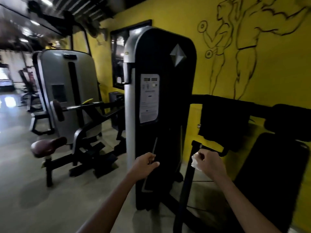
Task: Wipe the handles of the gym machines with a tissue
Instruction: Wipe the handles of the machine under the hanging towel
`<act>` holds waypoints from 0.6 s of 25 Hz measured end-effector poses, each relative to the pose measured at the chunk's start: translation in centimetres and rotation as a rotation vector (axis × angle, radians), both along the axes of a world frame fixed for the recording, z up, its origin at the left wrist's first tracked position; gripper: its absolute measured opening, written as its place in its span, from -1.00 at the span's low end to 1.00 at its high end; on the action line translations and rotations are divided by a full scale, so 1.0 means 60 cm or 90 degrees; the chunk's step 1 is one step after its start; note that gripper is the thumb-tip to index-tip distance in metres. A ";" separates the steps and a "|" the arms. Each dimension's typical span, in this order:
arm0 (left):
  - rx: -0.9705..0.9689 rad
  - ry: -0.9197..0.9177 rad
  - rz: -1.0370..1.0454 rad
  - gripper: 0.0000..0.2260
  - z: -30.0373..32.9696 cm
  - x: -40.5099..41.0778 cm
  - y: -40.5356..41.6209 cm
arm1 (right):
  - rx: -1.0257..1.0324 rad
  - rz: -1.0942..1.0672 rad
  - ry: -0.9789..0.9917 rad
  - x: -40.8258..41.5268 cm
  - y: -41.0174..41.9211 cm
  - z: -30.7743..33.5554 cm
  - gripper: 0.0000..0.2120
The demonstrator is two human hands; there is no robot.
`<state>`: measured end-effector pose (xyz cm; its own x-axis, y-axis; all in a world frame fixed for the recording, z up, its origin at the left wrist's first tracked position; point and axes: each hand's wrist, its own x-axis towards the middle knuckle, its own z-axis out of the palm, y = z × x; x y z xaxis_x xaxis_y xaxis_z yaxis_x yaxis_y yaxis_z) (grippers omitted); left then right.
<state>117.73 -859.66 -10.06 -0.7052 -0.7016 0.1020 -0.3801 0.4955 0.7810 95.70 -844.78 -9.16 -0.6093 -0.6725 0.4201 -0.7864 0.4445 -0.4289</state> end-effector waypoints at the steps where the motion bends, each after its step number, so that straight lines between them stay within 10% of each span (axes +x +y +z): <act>1: 0.002 0.001 -0.031 -0.62 0.000 -0.023 -0.024 | 0.001 -0.028 0.010 -0.008 -0.009 0.000 -0.79; 15: -0.011 -0.022 -0.307 -0.60 -0.020 -0.283 -0.280 | -0.008 -0.247 -0.063 -0.082 -0.149 -0.014 -0.78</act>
